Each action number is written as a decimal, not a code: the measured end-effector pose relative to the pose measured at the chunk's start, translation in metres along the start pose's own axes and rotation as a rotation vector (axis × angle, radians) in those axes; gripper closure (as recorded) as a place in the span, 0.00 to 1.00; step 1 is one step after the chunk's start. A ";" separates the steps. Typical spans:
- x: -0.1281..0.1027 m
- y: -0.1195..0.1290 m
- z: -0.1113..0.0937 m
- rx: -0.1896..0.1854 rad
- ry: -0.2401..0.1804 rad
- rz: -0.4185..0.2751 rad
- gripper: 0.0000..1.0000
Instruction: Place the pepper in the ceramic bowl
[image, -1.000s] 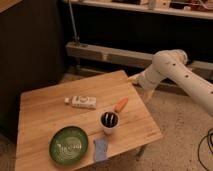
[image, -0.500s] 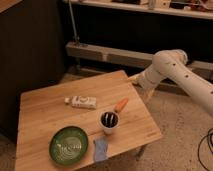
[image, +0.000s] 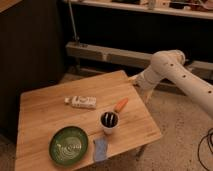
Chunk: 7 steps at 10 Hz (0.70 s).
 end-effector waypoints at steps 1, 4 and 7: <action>-0.002 0.000 0.022 -0.015 -0.010 -0.009 0.20; -0.013 -0.003 0.097 -0.077 -0.032 -0.056 0.20; -0.016 -0.017 0.147 -0.122 -0.036 -0.105 0.20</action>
